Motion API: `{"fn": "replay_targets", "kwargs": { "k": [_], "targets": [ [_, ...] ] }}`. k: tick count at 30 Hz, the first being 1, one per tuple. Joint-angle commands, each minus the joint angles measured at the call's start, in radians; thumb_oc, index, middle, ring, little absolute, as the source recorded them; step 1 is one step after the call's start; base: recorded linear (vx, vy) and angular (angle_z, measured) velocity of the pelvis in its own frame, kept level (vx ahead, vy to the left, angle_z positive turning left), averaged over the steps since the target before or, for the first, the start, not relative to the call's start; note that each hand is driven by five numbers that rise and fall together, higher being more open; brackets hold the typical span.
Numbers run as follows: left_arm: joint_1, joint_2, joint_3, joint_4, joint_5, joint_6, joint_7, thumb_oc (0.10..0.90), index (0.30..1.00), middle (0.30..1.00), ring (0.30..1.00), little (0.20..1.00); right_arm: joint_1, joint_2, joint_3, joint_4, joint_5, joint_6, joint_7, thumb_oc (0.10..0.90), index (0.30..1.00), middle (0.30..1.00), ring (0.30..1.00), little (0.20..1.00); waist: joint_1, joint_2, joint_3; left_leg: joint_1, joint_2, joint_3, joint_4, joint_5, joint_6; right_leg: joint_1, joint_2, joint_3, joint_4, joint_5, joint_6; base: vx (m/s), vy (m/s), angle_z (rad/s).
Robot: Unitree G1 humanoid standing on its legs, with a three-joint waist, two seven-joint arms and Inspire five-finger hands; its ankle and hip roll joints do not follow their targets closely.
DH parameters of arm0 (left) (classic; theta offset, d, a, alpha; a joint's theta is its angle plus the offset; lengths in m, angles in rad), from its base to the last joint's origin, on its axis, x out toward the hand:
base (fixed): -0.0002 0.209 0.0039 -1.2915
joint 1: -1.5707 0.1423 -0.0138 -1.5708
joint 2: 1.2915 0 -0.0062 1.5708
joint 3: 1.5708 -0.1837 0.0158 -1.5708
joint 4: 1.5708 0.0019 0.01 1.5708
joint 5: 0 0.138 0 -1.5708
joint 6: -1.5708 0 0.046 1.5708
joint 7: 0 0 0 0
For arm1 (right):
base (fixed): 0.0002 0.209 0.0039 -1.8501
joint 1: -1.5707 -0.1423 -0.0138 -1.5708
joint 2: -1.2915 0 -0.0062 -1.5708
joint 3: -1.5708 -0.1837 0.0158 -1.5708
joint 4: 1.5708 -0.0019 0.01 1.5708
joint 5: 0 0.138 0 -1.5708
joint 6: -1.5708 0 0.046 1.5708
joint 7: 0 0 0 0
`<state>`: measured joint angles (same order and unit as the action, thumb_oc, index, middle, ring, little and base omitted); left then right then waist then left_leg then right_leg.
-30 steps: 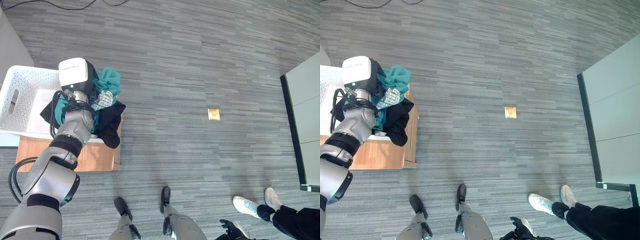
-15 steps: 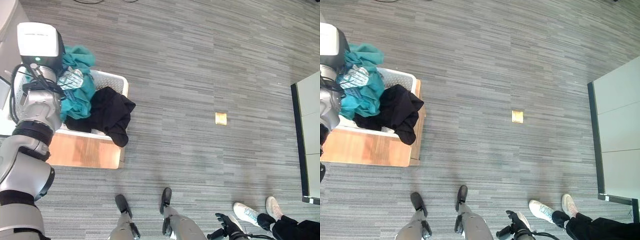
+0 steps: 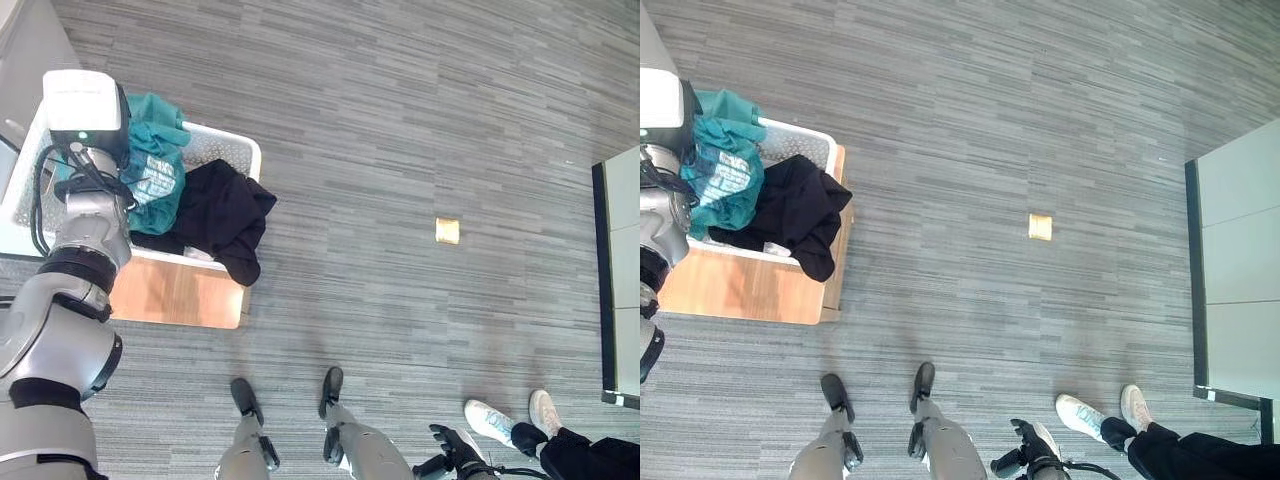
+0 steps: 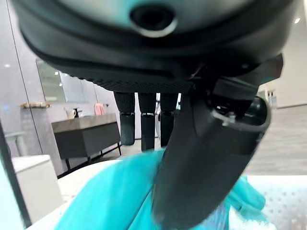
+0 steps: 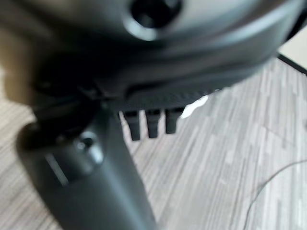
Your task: Pick up bed clothes into laundry basket.
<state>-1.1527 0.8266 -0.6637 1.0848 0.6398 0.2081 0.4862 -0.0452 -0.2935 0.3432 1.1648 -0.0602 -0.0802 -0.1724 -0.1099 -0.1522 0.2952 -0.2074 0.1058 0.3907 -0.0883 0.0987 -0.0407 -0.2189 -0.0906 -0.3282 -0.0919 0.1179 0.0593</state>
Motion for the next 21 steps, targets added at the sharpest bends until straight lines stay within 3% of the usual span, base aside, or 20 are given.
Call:
{"fn": "replay_targets", "kwargs": {
  "k": [1, 7, 9, 12, 13, 14, 15, 16, 21],
  "targets": [
    [-0.142, 0.038, 0.016, 0.016, 0.013, 0.01, 0.045, 0.8, 0.9, 0.9, 0.9, 0.9, 0.026, -0.026, -0.025, 0.035, 0.032, 0.01, -0.018, 0.8, 0.9, 0.9, 0.9, 0.9, 0.019, 0.025, -0.034, 0.011, 0.028, -0.019, 0.001, -0.064, -0.035, 0.148, -0.122, -0.046, 0.019, -0.024, 0.196, 0.0, 0.0, 0.0],
    [-0.126, 0.056, 0.016, -0.086, 0.025, 0.004, 0.025, 0.8, 0.9, 0.9, 0.9, 0.9, -0.007, -0.031, -0.004, 0.02, 0.019, 0.02, -0.011, 0.8, 0.9, 0.9, 0.9, 0.9, 0.039, 0.045, -0.053, 0.045, 0.022, -0.038, 0.001, -0.068, -0.035, 0.185, -0.115, -0.054, 0.02, -0.064, 0.185, 0.04, -0.009, 0.07],
    [-0.093, 0.068, 0.07, -0.159, -0.033, -0.019, 0.019, 0.8, 0.9, 0.9, 0.9, 0.9, -0.017, -0.044, 0.008, -0.005, -0.002, 0.027, -0.013, 0.8, 0.9, 0.9, 0.9, 0.9, 0.05, 0.051, -0.06, 0.058, 0.02, -0.046, 0.001, -0.069, -0.037, 0.204, -0.111, -0.058, 0.022, -0.079, 0.18, 0.05, -0.044, 0.16],
    [0.091, 0.069, 0.282, -0.463, -0.207, -0.099, 0.067, 0.8, 0.9, 0.9, 0.9, 0.9, -0.094, -0.071, 0.021, -0.101, -0.061, 0.047, -0.033, 0.8, 0.9, 0.9, 0.9, 0.9, 0.105, 0.057, -0.074, 0.081, 0.007, -0.072, 0.001, -0.067, -0.037, 0.246, -0.107, -0.075, 0.027, -0.102, 0.168, 0.06, -0.062, 0.13],
    [0.11, 0.071, 0.3, -0.475, -0.204, -0.096, 0.064, 0.8, 0.9, 0.9, 0.9, 0.9, -0.093, -0.077, 0.026, -0.102, -0.061, 0.048, -0.032, 0.8, 0.9, 0.9, 0.9, 0.9, 0.099, 0.063, -0.074, 0.084, 0.007, -0.073, 0.001, -0.068, -0.037, 0.249, -0.106, -0.076, 0.027, -0.103, 0.168, 0.06, -0.053, 0.04],
    [0.245, 0.048, 0.395, -0.639, -0.279, -0.152, 0.074, 0.8, 0.9, 0.9, 0.9, 0.9, -0.165, -0.099, 0.01, -0.177, -0.077, 0.056, -0.048, 0.8, 0.9, 0.9, 0.9, 0.9, 0.139, 0.064, -0.083, 0.094, 0.001, -0.09, 0.001, -0.067, -0.036, 0.265, -0.105, -0.085, 0.036, -0.12, 0.161, 0.03, -0.033, 0.24],
    [0.258, 0.048, 0.407, -0.648, -0.277, -0.15, 0.071, 0.8, 0.9, 0.9, 0.9, 0.9, -0.165, -0.103, 0.013, -0.179, -0.077, 0.057, -0.048, 0.8, 0.9, 0.9, 0.9, 0.9, 0.135, 0.068, -0.084, 0.091, 0.002, -0.09, 0.001, -0.061, -0.035, 0.262, -0.105, -0.084, 0.037, -0.117, 0.16, 0.09, -0.056, 0.26],
    [0.415, 0.003, 0.49, -0.768, -0.333, -0.201, 0.07, 0.8, 0.9, 0.9, 0.9, 0.9, -0.251, -0.147, -0.003, -0.273, -0.084, 0.063, -0.067, 0.8, 0.9, 0.9, 0.9, 0.9, 0.171, 0.076, -0.096, 0.103, -0.006, -0.115, 0.004, -0.063, -0.036, 0.286, -0.103, -0.097, 0.053, -0.143, 0.149, 0.08, -0.023, 0.41],
    [0.747, -0.084, 0.622, -0.999, -0.427, -0.293, 0.013, 0.8, 0.9, 0.9, 0.9, 0.9, -0.437, -0.266, -0.074, -0.482, -0.04, 0.067, -0.095, 0.8, 0.9, 0.9, 0.9, 0.9, 0.26, 0.097, -0.14, 0.125, -0.041, -0.214, 0.006, -0.053, -0.028, 0.349, -0.099, -0.167, 0.133, -0.21, 0.12, 0.09, -0.031, 0.61]
  ]
}}
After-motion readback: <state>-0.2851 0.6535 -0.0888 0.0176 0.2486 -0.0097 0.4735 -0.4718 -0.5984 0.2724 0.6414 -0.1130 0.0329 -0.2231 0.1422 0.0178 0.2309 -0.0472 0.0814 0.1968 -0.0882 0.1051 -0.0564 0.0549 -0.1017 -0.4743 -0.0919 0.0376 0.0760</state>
